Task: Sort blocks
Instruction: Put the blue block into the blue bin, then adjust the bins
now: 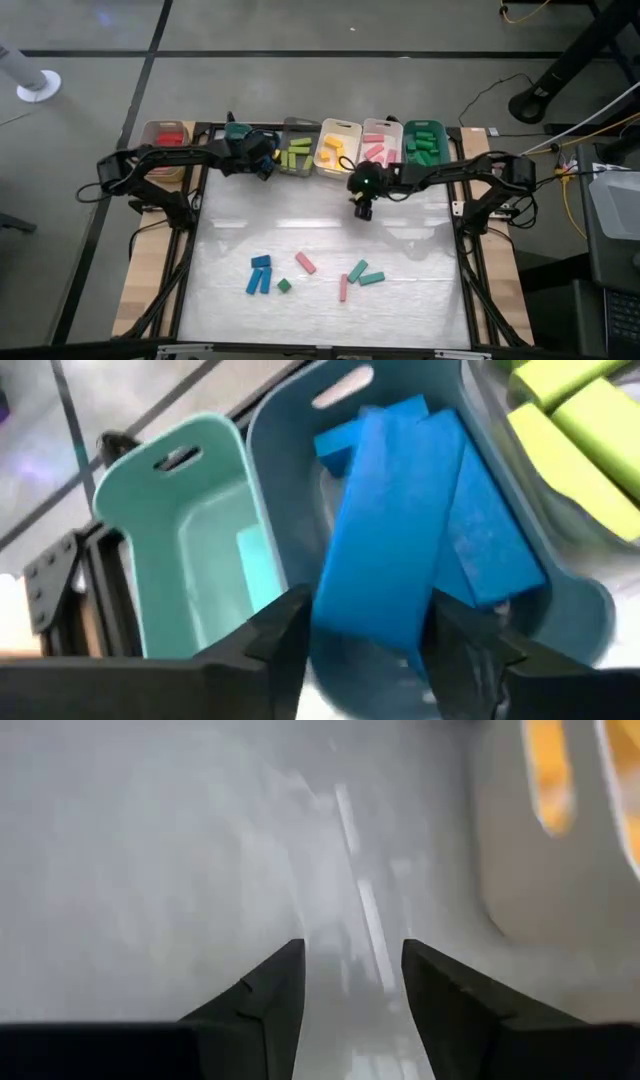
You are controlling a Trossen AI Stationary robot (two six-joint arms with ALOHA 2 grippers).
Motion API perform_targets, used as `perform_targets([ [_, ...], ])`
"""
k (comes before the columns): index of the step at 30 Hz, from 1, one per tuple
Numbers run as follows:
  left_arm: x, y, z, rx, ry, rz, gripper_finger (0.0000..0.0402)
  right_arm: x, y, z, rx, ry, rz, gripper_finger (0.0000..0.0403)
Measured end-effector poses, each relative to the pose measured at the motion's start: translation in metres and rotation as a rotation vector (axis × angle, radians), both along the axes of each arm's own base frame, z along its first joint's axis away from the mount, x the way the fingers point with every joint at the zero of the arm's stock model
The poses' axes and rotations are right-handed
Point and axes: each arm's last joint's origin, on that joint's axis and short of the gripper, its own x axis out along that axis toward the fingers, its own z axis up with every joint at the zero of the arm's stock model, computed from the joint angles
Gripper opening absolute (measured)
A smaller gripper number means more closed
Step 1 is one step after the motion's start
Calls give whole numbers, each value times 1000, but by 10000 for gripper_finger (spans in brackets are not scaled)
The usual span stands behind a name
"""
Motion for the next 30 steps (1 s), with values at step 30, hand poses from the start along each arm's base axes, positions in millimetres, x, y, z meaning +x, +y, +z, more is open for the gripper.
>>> perform_targets([
  [30,-34,2,-10,-25,135,230,200,17,1,16,-195,-202,-39,170],
])
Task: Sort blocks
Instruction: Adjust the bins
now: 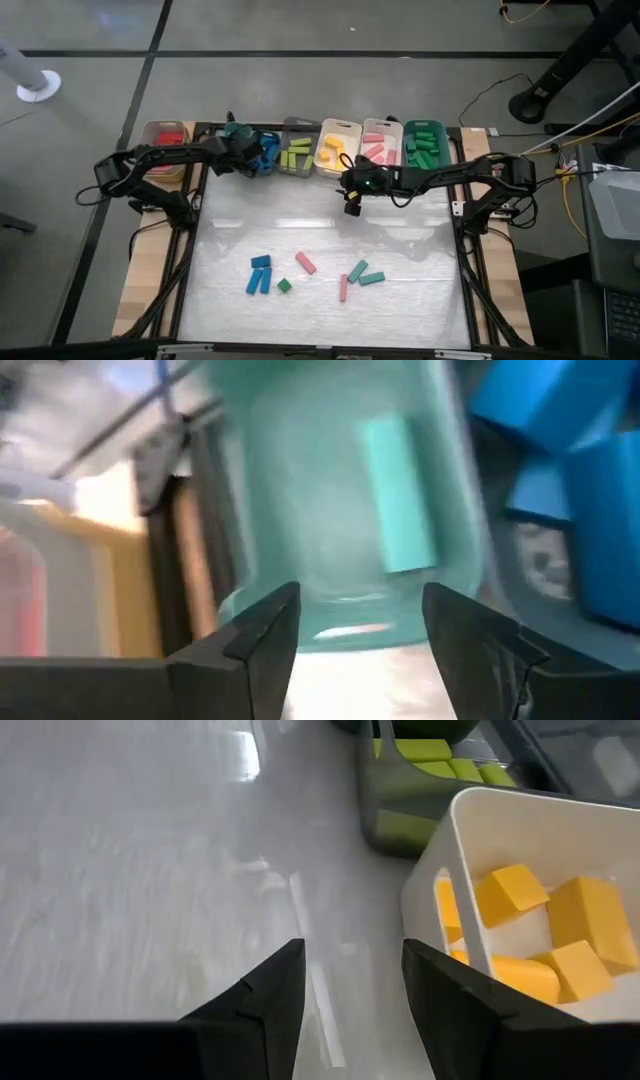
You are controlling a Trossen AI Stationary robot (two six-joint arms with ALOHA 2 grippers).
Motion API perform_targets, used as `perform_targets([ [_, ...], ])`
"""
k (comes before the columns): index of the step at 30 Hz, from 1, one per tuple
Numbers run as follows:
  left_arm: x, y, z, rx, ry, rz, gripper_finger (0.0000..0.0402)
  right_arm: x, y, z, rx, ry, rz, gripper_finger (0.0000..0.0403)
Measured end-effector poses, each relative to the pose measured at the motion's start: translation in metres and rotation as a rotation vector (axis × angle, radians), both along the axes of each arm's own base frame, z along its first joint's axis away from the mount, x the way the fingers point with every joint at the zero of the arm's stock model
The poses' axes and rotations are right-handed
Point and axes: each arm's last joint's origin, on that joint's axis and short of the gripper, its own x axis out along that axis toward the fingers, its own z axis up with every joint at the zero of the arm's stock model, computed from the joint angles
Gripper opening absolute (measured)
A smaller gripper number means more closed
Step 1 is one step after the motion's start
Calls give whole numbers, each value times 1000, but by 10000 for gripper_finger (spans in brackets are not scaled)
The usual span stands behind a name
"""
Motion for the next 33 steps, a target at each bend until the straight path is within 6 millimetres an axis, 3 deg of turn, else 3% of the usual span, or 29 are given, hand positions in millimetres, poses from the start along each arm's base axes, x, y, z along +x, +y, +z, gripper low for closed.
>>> perform_targets([
  [4,5,0,-9,-11,-84,-47,200,-2,-7,0,-48,14,-35,170],
  [11,21,7,-5,24,-217,-174,200,-9,-34,-1,-34,25,-141,170],
  [16,23,7,-4,28,-206,-222,200,-15,-47,-3,-10,43,-187,170],
  [22,18,4,-4,-9,-157,-227,200,-15,-47,-3,-9,49,-186,170],
  [29,14,-9,34,2,-184,-253,200,-15,-47,-3,-9,49,-185,170],
  [33,1,-25,51,-52,-241,-189,200,-16,-47,-4,-6,57,-184,170],
])
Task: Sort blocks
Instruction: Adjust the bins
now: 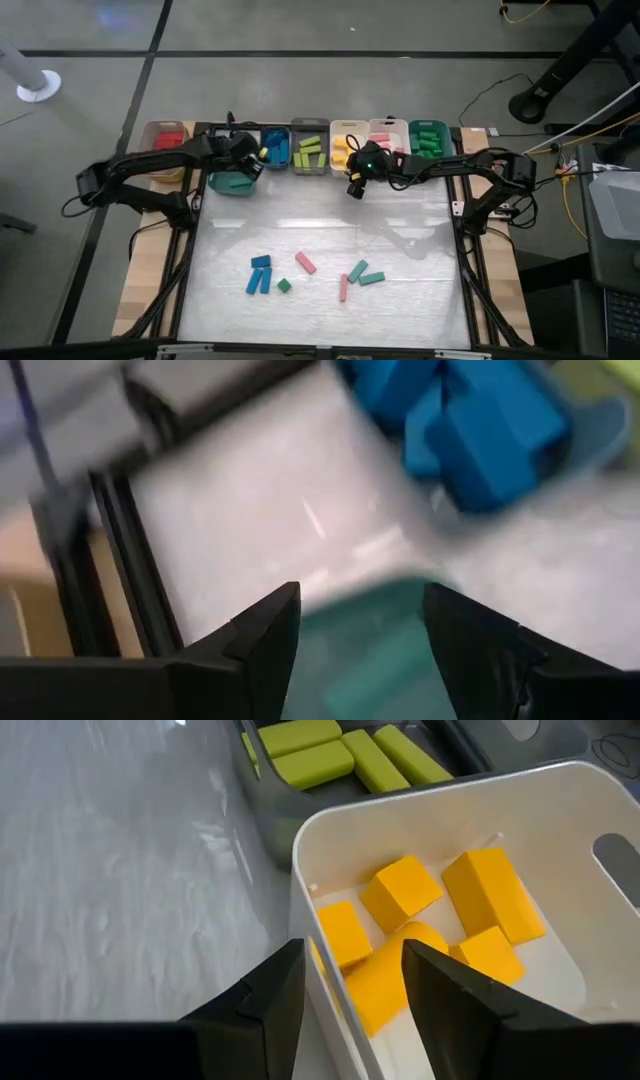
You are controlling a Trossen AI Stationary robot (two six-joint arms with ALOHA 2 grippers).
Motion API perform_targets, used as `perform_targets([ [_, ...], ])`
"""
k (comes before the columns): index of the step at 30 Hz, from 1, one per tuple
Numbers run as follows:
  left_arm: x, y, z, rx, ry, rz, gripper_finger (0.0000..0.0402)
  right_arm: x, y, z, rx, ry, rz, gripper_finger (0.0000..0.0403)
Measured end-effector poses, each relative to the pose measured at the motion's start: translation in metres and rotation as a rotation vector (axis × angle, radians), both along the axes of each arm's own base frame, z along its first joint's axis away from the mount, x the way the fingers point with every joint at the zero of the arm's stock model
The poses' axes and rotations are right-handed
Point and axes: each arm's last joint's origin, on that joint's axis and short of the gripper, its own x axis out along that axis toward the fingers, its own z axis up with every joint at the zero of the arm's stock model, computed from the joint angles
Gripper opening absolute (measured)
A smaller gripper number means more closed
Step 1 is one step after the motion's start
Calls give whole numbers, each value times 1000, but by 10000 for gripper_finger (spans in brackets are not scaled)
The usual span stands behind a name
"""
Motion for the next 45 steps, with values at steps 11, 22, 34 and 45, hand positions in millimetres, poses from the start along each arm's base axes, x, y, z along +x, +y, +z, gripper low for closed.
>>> perform_targets([
  [11,-21,-29,-35,-207,-2,202,200,1,2,0,51,-13,58,170],
  [22,-12,10,-54,-19,-38,234,200,1,2,0,49,-18,58,170],
  [34,19,56,-61,196,-152,52,200,1,2,0,48,-18,58,170],
  [45,13,48,-37,187,-169,44,200,1,2,0,49,-16,58,170],
])
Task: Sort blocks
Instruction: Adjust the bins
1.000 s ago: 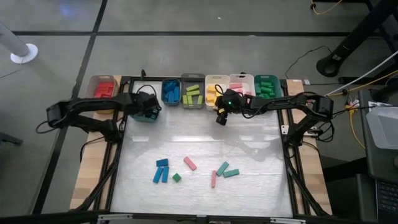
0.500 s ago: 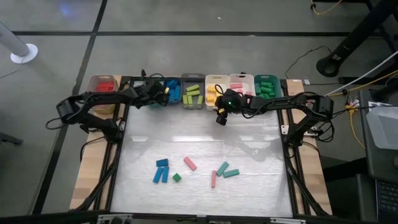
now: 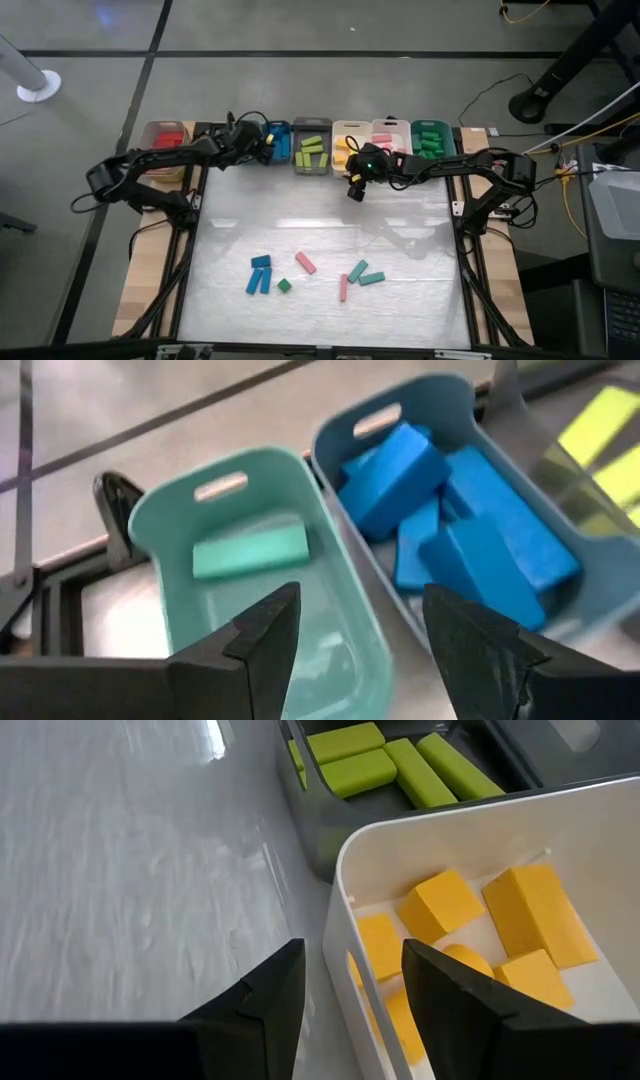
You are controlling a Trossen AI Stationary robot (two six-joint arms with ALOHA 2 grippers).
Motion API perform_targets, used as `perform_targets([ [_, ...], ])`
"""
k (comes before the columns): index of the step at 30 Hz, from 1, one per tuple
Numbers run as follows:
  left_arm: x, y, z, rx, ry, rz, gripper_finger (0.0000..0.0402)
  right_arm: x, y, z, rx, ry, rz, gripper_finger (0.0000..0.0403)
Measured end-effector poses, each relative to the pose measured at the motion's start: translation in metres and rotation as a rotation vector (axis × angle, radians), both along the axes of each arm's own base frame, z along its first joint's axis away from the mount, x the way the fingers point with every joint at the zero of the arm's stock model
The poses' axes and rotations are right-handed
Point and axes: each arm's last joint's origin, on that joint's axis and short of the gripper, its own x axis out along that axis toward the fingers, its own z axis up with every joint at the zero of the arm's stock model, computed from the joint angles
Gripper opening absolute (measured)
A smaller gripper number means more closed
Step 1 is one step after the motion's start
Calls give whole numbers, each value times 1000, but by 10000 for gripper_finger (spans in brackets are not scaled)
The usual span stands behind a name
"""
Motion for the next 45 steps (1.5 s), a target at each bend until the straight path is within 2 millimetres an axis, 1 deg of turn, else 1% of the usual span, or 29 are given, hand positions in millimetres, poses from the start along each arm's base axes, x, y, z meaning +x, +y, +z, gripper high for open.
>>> perform_targets([
  [5,-5,-13,2,-61,38,-26,200,0,0,0,1,1,0,170],
  [7,-4,-19,2,-127,0,-70,200,0,1,0,19,-1,20,170],
  [11,10,-40,1,-327,-132,-280,200,1,10,1,130,-20,145,170],
  [14,22,-61,2,-415,-182,-448,200,2,30,3,178,-12,241,170],
  [21,46,-109,9,-380,-226,-709,200,-1,88,16,172,28,420,170],
  [23,50,-119,11,-352,-240,-771,200,-3,102,19,127,39,432,170],
  [25,54,-126,13,-323,-258,-804,200,-3,111,20,46,48,390,170],
  [28,57,-133,16,-287,-278,-822,200,-4,111,19,-59,73,294,170],
  [32,58,-137,16,-278,-281,-830,200,-5,111,17,-65,92,267,170],
  [35,57,-139,15,-272,-279,-834,200,-5,124,24,-68,59,326,170],
  [39,57,-139,14,-272,-271,-830,200,-6,152,32,-65,28,425,170],
  [43,57,-139,14,-263,-265,-836,200,-10,177,28,-43,47,527,170],
  [45,57,-139,15,-257,-265,-841,200,-10,181,19,-29,96,538,170],
])
